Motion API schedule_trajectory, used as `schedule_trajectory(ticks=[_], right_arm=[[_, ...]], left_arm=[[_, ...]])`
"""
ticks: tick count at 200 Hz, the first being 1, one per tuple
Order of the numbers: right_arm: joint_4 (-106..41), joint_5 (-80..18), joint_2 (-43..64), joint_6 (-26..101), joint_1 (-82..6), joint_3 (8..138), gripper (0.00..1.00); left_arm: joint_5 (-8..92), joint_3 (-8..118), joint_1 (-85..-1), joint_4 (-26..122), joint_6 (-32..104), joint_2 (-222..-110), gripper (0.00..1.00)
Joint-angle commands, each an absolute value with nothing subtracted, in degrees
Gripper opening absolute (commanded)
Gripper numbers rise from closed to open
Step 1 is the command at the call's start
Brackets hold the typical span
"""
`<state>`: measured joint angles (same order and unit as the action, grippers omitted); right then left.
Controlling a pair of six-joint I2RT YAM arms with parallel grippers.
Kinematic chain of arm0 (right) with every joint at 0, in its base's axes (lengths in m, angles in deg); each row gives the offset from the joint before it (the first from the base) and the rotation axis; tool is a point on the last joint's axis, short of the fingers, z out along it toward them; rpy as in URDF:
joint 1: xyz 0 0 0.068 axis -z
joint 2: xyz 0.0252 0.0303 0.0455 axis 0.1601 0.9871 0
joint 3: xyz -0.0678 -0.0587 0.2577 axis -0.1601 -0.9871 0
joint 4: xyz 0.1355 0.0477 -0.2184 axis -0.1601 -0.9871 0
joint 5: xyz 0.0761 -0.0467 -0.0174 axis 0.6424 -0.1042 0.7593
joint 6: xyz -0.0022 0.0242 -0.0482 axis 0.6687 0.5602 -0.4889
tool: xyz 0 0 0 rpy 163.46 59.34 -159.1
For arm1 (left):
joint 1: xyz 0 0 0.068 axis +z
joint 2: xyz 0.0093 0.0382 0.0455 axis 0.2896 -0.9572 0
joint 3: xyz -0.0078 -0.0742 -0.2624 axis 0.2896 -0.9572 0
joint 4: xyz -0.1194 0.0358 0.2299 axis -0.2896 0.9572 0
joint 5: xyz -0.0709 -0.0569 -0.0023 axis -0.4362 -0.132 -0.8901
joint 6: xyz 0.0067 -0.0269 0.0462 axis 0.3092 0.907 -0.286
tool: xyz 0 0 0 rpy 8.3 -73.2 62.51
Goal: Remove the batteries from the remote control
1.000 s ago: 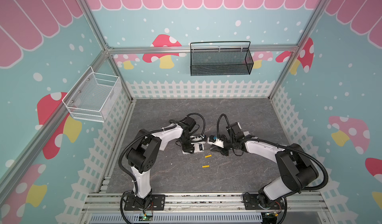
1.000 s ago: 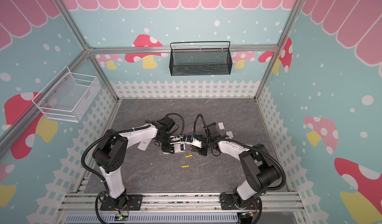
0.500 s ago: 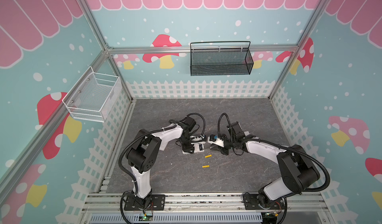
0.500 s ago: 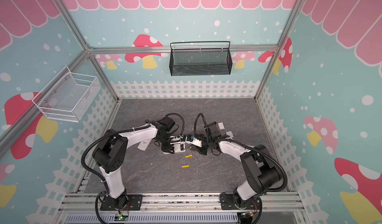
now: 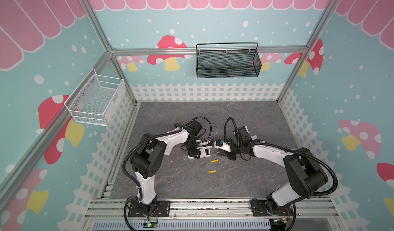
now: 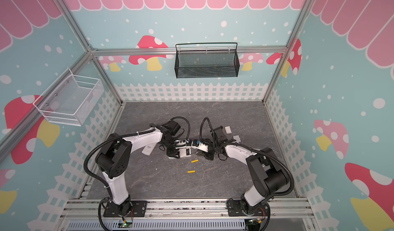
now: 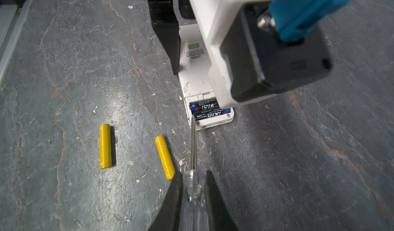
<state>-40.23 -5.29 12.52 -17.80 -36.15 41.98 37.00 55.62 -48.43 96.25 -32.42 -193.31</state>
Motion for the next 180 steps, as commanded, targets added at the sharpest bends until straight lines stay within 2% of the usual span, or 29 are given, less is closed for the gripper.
schedule_trajectory(ticks=[1, 40, 135, 180], right_arm=[[-41.41, -4.8, 13.6, -19.62, -36.17, 42.88, 0.0], [-39.52, -7.06, 13.32, -19.29, -36.78, 42.24, 0.0], [-19.76, -20.57, 6.58, -15.25, -40.18, 33.57, 0.0], [-16.12, -23.78, 4.56, -15.59, -40.39, 32.23, 0.0]], left_arm=[[36.37, 55.84, -49.07, 97.18, -33.76, -194.63, 0.53], [36.49, 55.84, -49.0, 97.18, -33.76, -194.63, 0.52], [37.09, 54.98, -49.36, 96.56, -32.74, -194.04, 0.51], [38.38, 53.62, -50.1, 94.78, -31.66, -192.98, 0.49]])
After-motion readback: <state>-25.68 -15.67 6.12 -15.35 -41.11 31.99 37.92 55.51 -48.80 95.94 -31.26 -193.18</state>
